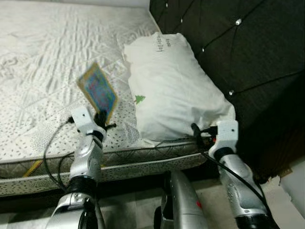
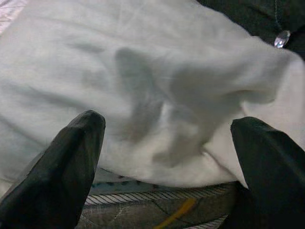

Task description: Clean up the room

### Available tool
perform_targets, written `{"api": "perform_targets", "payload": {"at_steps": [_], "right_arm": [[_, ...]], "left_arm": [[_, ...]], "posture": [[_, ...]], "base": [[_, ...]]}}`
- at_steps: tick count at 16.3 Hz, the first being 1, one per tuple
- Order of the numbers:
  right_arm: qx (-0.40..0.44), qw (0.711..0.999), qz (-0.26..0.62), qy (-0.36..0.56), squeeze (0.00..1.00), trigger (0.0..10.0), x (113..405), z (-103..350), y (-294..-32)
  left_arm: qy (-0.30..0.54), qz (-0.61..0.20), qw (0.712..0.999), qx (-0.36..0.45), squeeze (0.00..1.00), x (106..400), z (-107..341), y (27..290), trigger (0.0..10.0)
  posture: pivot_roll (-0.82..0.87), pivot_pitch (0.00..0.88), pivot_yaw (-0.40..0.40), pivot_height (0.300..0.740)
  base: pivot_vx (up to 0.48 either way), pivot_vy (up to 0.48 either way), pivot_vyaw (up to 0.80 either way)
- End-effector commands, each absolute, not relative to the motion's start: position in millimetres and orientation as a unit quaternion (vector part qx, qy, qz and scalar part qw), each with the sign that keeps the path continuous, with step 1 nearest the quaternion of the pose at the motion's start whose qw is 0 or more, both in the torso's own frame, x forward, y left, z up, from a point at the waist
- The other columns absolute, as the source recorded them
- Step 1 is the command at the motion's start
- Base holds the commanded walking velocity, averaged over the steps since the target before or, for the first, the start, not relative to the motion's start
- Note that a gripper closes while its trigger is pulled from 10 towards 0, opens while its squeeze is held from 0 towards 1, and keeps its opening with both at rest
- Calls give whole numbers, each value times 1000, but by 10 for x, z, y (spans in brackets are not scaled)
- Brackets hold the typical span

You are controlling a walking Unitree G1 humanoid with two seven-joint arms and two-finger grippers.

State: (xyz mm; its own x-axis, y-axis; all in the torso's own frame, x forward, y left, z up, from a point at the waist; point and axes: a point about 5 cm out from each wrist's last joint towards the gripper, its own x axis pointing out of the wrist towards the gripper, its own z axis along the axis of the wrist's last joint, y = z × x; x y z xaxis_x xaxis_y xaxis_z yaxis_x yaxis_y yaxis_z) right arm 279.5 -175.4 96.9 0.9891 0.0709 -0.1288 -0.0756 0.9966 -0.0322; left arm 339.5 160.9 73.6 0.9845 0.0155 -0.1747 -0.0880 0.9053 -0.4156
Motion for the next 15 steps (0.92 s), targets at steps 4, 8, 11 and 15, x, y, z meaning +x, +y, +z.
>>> {"api": "perform_targets", "payload": {"at_steps": [4, 8, 11, 15], "right_arm": [[-26, 998, 24, 57, 0, 10000, 2760, 1044, -1825], [-31, 998, 25, 55, 0, 10000, 2737, 1068, -1826], [-31, 998, 23, 55, 0, 10000, 2720, 1068, -1824], [-31, 998, 25, 52, 0, 10000, 2726, 1065, -1808]], "left_arm": [[101, 0, 961, -257, 0, 3450, 661, 1307, 10000], [116, -33, 965, -231, 0, 3465, 637, 1061, 10000], [158, -45, 963, -215, 0, 3398, 509, 948, 10000], [198, -51, 963, -177, 0, 3317, 376, 908, 10000]], "posture": [[-113, 96, -132, 517], [-124, 100, -123, 517], [-125, 95, -114, 517], [-120, 87, -109, 517]], "base": [[0, 0, 0], [0, 0, 0], [0, 0, 0], [0, 0, 0]]}}
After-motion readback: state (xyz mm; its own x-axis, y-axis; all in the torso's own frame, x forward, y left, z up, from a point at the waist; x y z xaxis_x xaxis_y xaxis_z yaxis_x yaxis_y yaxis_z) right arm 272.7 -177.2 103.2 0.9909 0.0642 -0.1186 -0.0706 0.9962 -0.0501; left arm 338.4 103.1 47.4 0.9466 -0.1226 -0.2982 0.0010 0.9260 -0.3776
